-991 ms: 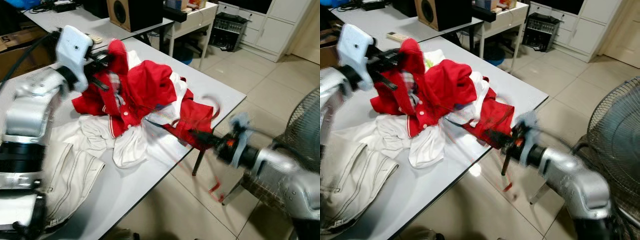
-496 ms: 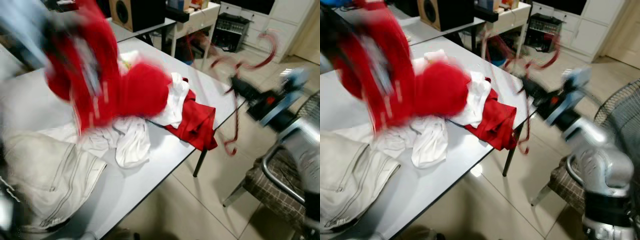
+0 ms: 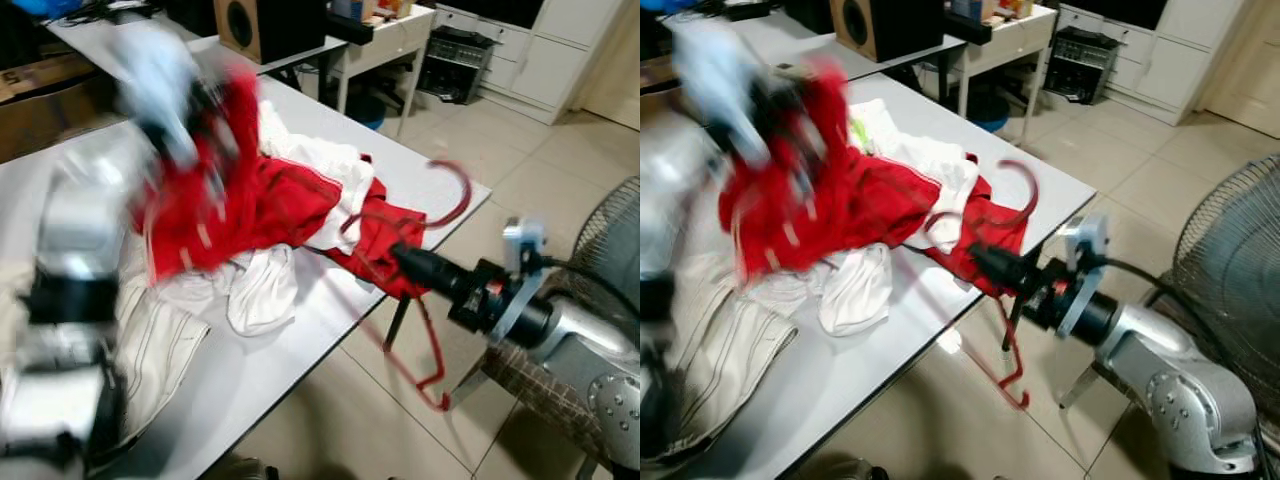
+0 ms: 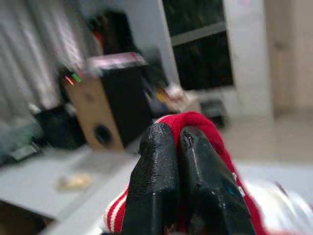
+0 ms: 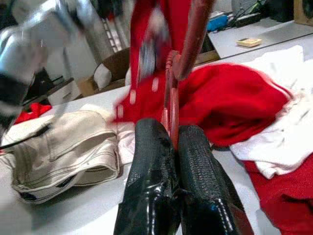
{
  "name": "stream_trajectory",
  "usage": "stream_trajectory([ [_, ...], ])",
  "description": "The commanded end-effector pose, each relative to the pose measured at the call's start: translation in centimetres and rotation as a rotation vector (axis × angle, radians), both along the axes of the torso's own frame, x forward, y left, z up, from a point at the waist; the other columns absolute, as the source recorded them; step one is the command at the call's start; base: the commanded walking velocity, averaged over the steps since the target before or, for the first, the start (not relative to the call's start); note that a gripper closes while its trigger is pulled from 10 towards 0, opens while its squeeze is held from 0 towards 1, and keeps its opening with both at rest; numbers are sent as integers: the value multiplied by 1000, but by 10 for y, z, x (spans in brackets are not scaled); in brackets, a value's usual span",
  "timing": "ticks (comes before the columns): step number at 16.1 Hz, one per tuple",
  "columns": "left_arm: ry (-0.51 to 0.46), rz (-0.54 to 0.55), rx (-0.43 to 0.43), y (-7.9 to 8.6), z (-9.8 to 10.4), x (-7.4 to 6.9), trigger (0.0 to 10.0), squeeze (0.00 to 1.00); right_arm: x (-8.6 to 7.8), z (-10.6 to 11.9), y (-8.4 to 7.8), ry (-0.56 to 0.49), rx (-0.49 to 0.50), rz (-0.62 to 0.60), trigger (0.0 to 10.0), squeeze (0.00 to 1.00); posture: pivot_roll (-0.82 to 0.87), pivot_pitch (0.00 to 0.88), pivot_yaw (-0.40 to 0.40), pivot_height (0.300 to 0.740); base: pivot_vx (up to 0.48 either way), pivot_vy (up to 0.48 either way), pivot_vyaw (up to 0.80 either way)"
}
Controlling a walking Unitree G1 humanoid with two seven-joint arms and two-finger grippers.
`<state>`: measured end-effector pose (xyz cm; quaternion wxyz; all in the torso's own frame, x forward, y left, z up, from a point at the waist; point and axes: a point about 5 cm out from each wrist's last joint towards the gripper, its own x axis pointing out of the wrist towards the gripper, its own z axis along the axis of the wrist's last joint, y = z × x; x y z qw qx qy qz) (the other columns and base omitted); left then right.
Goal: Hang hanger
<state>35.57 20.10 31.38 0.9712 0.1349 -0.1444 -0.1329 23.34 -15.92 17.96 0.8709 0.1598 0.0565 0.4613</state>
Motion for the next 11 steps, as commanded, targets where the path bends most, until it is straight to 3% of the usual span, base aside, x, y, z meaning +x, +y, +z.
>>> stream_trajectory([
  [1, -29, 25, -20, 6, 7, 0, 0, 0, -1, 5, 1, -16, 4, 9, 10000, 0, -122, 0, 26, 740, 0, 0, 0],
  [2, -44, -23, -40, 6, 19, -3, 0, 0, 0, 5, 3, -8, 11, -6, 10000, 0, -120, 0, 25, 740, 0, 0, 0],
  [4, 20, -173, 31, -12, 12, -8, 0, 0, -1, 6, 9, -11, 32, 27, 10000, 0, -101, 0, 19, 740, 0, 0, 0],
  [7, 150, -158, 97, -24, -33, -8, 0, 0, 0, 11, 15, -27, 102, 71, 10000, 0, -72, 0, 3, 740, 0, 0, 0],
  [9, 150, -175, 105, -36, -41, -9, 0, 0, 1, 9, 19, -13, 96, 90, 10000, 0, -69, 0, -2, 740, 0, 0, 0],
  [11, 139, -261, 77, -52, -33, -13, 0, 0, 5, -2, 22, 63, 51, 74, 10000, 0, -73, 0, -3, 740, 0, 0, 0],
])
